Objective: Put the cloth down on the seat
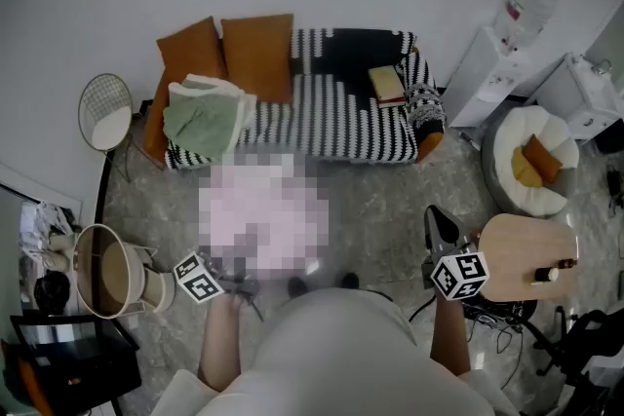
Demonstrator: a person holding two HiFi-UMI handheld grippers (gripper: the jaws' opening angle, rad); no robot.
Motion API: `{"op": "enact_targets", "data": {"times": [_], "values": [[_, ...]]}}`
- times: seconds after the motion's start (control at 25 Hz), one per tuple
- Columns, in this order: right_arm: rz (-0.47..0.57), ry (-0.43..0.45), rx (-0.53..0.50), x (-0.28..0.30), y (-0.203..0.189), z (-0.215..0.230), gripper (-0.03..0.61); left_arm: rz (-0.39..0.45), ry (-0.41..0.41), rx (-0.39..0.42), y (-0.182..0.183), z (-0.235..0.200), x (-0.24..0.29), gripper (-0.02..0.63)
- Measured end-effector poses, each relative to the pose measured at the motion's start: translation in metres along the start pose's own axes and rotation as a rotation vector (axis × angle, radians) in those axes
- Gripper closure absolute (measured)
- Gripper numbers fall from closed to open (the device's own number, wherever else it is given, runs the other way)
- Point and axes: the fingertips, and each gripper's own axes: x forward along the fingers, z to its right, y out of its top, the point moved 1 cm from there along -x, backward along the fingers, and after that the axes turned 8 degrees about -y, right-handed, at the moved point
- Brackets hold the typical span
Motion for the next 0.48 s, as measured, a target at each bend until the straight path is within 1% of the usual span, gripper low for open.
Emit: {"op": "enact_targets", "data": {"times": [0.48], "values": [[0.002, -0.003, 0.006, -0.0007, 0.0016, 0.0028, 0.575, -0.006, 0.008, 0.0, -0.0039, 0.0031, 0.0007, 0.466]]}}
